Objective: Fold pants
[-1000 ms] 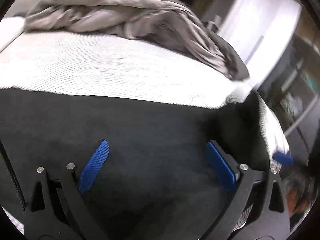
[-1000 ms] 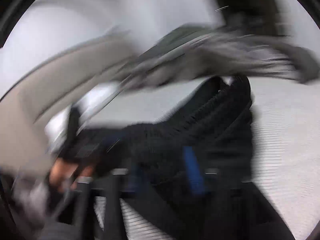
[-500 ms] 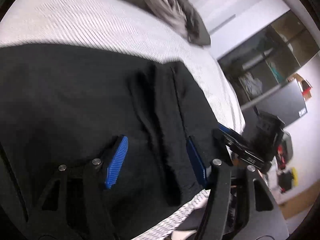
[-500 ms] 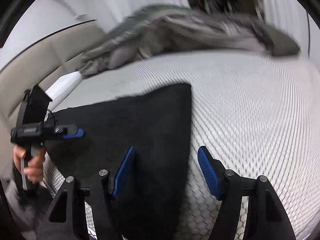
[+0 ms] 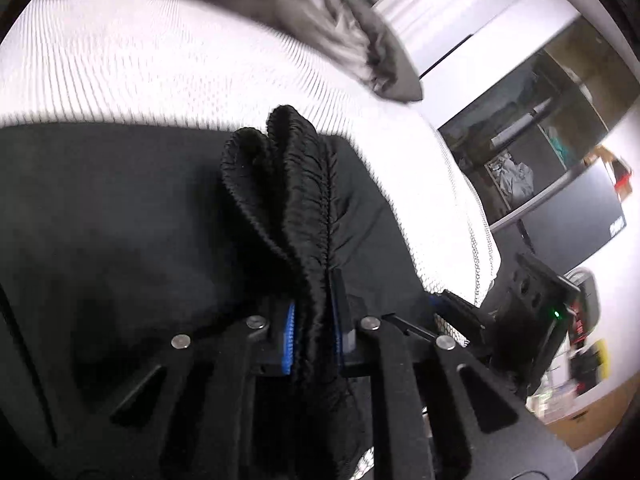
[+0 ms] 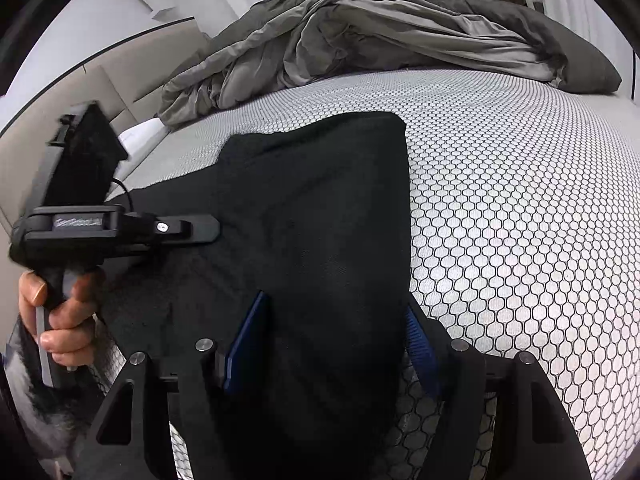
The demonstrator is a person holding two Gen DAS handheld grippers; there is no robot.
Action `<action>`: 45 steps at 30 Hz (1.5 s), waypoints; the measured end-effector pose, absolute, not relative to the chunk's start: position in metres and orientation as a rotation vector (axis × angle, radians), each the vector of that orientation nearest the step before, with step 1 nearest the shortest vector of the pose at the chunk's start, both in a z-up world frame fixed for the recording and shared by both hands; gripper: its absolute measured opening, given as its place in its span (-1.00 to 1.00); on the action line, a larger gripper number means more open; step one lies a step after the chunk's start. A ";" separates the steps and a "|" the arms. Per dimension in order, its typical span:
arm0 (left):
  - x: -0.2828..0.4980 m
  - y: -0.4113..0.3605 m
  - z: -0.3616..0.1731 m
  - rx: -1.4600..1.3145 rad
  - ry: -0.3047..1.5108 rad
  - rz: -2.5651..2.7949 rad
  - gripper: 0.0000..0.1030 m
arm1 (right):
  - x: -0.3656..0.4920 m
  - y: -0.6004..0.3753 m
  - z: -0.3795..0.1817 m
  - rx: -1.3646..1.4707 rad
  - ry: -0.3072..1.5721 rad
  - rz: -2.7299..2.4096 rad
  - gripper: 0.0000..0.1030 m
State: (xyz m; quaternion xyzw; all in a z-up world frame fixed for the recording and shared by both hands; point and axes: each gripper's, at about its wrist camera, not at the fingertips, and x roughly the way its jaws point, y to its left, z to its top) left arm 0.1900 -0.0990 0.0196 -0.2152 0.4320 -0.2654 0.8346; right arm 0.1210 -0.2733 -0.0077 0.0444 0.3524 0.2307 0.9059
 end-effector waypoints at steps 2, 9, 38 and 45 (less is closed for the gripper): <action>0.184 -0.078 0.038 -0.446 0.867 -0.552 -0.80 | 0.123 -0.266 0.002 0.106 0.711 0.507 0.32; 0.150 0.040 0.062 -0.345 0.749 -0.266 -0.79 | 0.126 -0.236 0.024 0.084 0.678 0.566 0.34; 0.218 -0.155 0.030 -0.096 1.040 -0.385 0.20 | 0.085 -0.213 -0.013 0.187 0.883 0.741 -0.95; 0.228 -0.162 0.024 -0.174 1.040 -0.318 0.19 | 0.066 -0.228 -0.023 0.234 0.971 0.834 -0.99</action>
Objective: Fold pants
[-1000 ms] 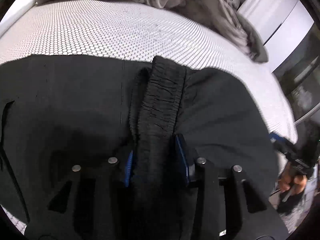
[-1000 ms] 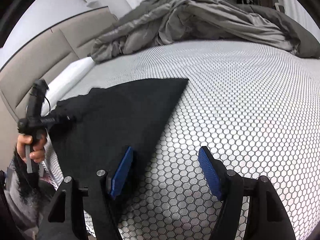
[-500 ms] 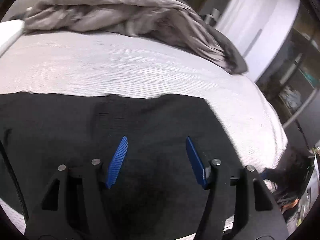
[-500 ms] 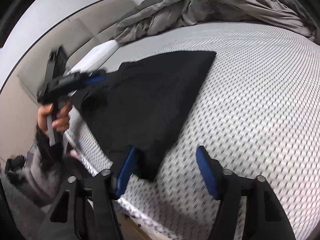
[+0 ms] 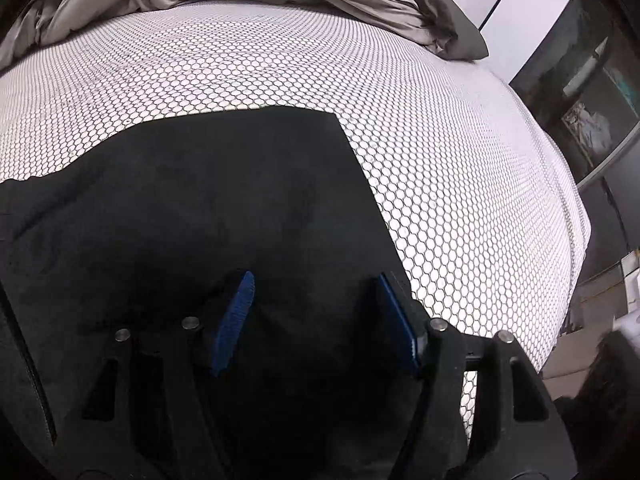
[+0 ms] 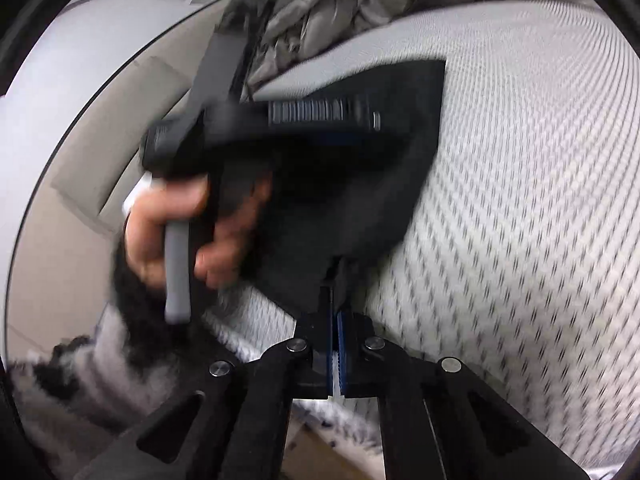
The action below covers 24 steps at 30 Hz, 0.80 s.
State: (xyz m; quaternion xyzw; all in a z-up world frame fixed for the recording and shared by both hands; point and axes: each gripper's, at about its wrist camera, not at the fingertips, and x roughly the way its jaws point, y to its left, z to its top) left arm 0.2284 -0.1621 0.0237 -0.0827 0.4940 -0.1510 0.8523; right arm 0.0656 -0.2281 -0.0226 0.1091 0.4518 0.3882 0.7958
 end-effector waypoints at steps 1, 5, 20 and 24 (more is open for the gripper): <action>0.228 -0.161 0.025 -0.191 1.038 -0.314 0.17 | 0.063 -0.228 -0.027 0.232 0.982 0.858 -0.98; 0.214 -0.159 0.038 -0.250 1.025 -0.334 0.17 | 0.055 -0.242 -0.017 0.214 0.937 0.810 -0.66; 0.194 -0.213 0.029 -0.071 0.988 -0.376 0.19 | 0.067 -0.235 -0.031 0.284 1.019 0.854 -0.97; 0.191 -0.200 0.040 -0.125 0.970 -0.405 0.19 | 0.060 -0.259 -0.018 0.268 0.976 0.851 -0.67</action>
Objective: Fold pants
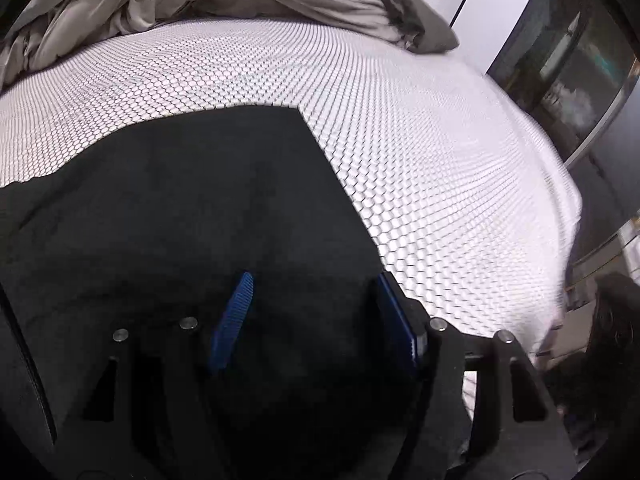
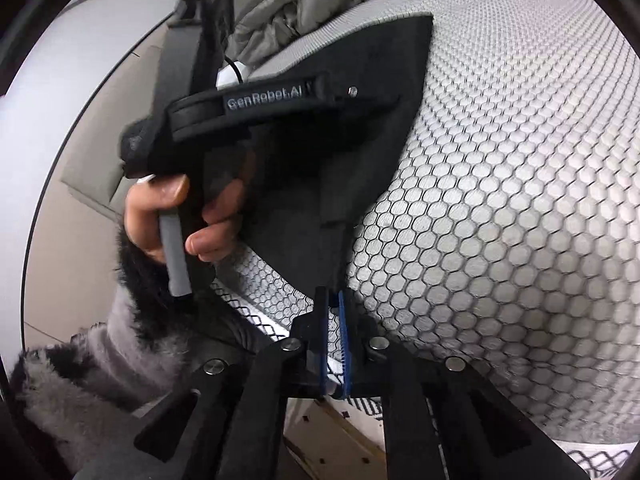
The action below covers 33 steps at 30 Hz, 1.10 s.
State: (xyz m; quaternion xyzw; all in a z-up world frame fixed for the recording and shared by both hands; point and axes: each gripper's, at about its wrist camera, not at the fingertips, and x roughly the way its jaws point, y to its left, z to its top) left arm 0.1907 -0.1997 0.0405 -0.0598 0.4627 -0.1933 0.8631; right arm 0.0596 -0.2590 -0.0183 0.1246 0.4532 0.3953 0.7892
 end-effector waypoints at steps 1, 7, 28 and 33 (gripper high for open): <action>0.187 -0.190 0.049 -0.165 0.938 -0.432 0.19 | 0.058 -0.268 -0.007 0.284 0.907 0.835 -0.52; 0.160 -0.097 0.089 -0.268 0.726 -0.312 0.48 | 0.096 -0.281 -0.012 0.461 0.805 0.725 0.18; 0.156 0.066 0.023 -0.284 0.821 -0.092 0.48 | 0.164 -0.244 0.013 0.216 0.781 0.459 -0.28; 0.159 0.034 0.009 -0.146 0.908 -0.131 0.48 | 0.127 -0.223 0.038 0.146 0.667 0.486 -0.24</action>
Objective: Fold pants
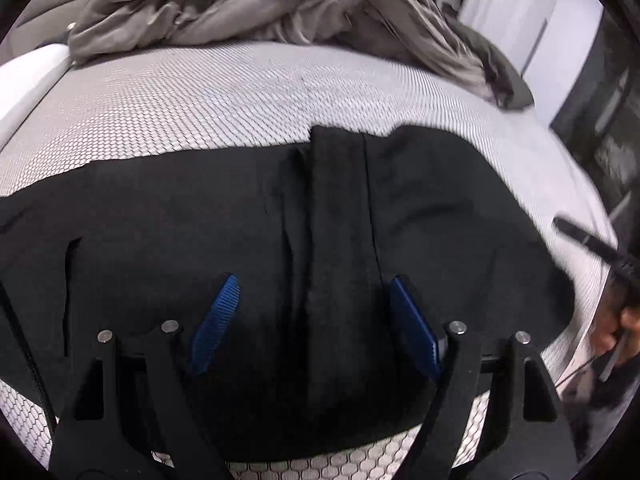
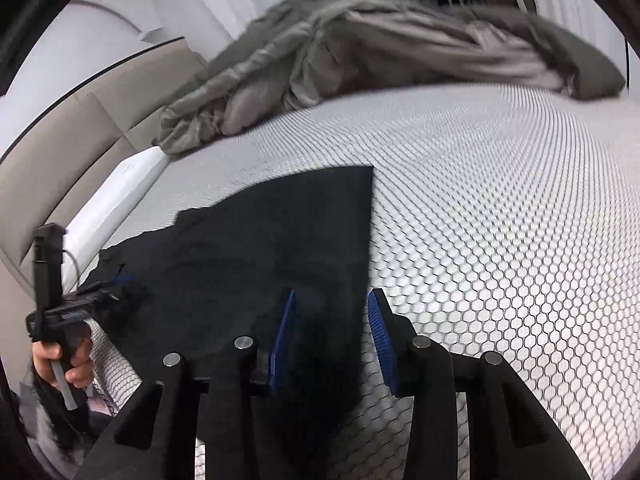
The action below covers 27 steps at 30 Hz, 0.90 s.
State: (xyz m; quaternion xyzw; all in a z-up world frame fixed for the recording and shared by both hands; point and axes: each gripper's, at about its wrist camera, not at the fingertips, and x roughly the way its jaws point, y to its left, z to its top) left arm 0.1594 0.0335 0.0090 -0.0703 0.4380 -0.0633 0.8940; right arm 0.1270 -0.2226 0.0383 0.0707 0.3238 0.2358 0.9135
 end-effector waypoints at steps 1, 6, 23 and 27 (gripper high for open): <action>0.158 0.028 0.003 -0.084 0.948 -0.139 0.48 | 0.122 -0.215 0.042 0.133 0.652 0.514 -0.22; 0.147 0.020 -0.003 -0.006 0.976 -0.130 0.48 | 0.115 -0.156 0.026 -0.046 0.705 0.564 -0.13; 0.126 -0.046 -0.006 0.081 0.909 -0.435 0.47 | 0.096 -0.170 -0.010 -0.309 0.678 0.406 -0.04; 0.114 -0.034 0.011 0.051 0.864 -0.406 0.43 | 0.099 -0.213 -0.001 -0.149 0.687 0.393 0.02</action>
